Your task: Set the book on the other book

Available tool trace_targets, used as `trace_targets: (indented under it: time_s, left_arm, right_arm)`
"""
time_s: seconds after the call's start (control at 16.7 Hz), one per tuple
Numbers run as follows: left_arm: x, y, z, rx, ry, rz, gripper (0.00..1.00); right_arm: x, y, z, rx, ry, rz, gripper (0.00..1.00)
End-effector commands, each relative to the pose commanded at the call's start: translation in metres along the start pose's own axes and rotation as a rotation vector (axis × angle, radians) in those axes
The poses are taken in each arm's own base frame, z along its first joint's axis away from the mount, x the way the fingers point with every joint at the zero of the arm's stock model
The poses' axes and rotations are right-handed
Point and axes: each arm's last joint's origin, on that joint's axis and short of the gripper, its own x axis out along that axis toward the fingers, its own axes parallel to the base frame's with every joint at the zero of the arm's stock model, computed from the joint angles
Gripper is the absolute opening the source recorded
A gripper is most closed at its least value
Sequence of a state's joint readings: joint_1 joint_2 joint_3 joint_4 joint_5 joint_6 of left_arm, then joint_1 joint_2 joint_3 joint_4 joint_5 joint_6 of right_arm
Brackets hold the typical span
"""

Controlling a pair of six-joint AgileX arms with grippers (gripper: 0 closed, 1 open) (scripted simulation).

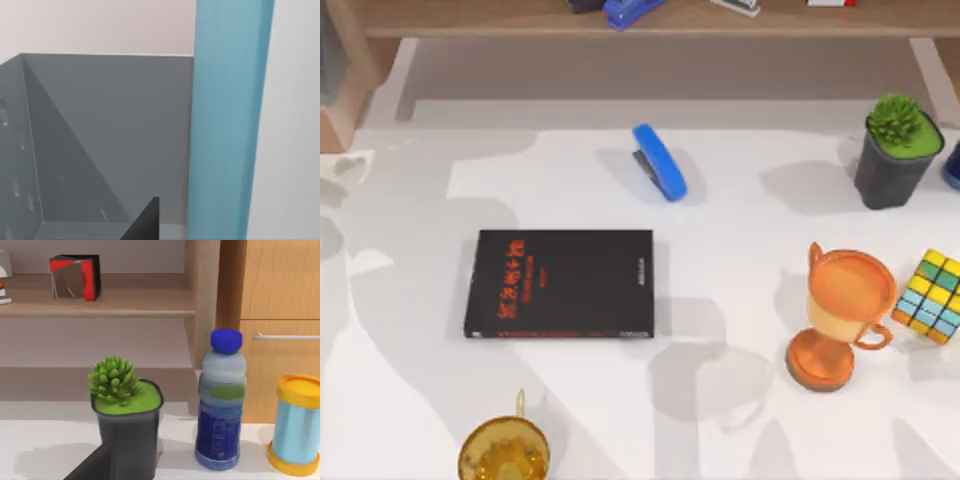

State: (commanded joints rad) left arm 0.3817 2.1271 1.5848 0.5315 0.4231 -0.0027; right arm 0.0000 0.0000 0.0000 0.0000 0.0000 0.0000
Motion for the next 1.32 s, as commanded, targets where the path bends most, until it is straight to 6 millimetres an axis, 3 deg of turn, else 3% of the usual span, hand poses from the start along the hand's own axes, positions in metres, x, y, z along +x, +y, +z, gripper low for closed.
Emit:
trace_targets:
  time_s: [0.42,1.32]
  left_arm:
    - [0.000,0.000,0.000,0.000,0.000,0.000,0.02]
    - [-0.011,0.001,0.011,0.002,-0.002,0.003,0.00]
  right_arm:
    - [0.000,0.000,0.000,0.000,0.000,0.000,1.00]
    - [0.000,0.000,0.000,0.000,0.000,0.000,1.00]
